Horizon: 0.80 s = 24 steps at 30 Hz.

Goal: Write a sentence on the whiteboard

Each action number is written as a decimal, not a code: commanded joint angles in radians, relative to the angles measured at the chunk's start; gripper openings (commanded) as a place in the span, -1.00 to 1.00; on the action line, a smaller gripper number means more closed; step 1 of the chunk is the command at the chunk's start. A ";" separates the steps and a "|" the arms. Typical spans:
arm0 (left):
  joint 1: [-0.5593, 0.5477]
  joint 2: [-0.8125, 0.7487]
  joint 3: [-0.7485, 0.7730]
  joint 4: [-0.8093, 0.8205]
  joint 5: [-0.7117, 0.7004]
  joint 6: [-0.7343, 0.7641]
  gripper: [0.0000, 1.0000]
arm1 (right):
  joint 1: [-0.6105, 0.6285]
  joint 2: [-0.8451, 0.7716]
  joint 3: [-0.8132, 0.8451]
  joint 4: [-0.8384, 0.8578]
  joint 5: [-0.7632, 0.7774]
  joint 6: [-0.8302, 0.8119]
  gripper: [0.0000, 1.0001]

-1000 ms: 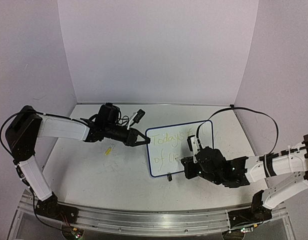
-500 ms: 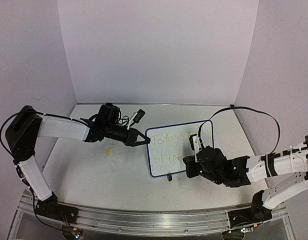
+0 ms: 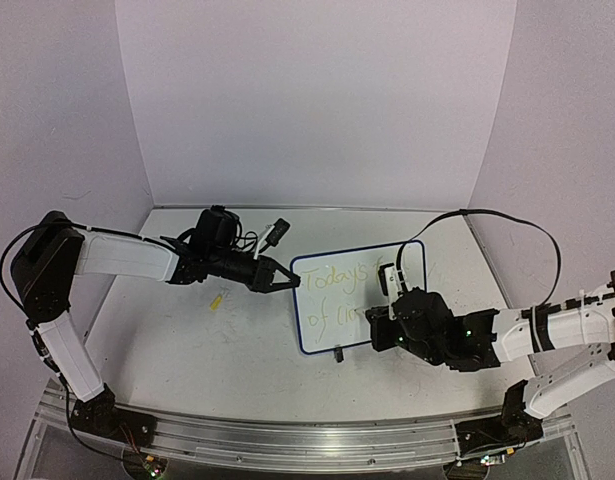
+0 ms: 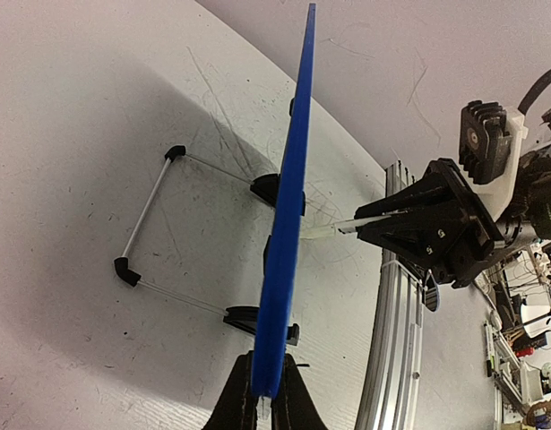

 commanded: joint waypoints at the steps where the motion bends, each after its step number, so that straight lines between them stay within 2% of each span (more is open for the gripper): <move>1: -0.011 -0.019 0.023 -0.028 -0.034 0.026 -1.00 | -0.020 -0.017 -0.014 -0.016 0.006 -0.012 -1.00; 24: -0.010 -0.021 0.023 -0.028 -0.034 0.027 -1.00 | -0.015 -0.019 -0.057 -0.052 -0.085 -0.003 -1.00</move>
